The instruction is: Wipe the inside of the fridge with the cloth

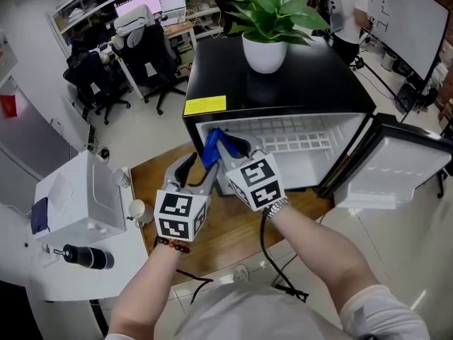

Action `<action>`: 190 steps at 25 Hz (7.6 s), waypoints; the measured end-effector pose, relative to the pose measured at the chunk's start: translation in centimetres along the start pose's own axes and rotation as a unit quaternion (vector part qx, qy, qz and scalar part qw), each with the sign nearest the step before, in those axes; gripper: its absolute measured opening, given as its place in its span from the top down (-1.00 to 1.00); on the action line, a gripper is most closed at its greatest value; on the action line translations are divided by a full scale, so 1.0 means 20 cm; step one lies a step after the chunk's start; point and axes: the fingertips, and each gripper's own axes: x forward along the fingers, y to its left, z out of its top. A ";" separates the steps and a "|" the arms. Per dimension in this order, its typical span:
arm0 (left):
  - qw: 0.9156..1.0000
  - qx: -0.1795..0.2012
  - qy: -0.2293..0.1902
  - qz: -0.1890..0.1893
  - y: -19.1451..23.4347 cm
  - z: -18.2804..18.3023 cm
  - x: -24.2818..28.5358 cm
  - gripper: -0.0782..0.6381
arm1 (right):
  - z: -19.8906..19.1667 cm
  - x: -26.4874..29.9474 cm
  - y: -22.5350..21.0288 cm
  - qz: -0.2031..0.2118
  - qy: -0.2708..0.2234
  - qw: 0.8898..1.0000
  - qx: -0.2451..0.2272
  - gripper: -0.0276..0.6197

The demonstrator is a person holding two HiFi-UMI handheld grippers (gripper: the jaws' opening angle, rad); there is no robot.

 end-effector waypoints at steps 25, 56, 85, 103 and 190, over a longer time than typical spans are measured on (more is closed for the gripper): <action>1.000 -0.002 -0.021 -0.009 0.05 0.03 0.07 0.11 | -0.03 0.29 -0.23 -0.033 0.017 0.999 -0.011 0.82; 1.000 -0.005 -0.029 -0.007 0.06 0.04 0.10 0.10 | -0.14 0.49 -0.47 -0.101 0.063 0.993 -0.020 0.82; 0.999 -0.016 -0.025 0.016 0.06 0.04 0.11 0.09 | -0.20 0.23 -0.87 -0.177 0.083 0.981 -0.018 0.82; 0.999 -0.026 -0.020 0.029 0.06 0.04 0.11 0.05 | -0.23 0.01 -1.05 -0.214 0.090 0.973 -0.012 0.82; 0.999 -0.025 -0.032 0.019 0.01 0.05 0.06 0.02 | -0.39 0.06 -0.69 -0.158 0.206 0.964 -0.061 0.82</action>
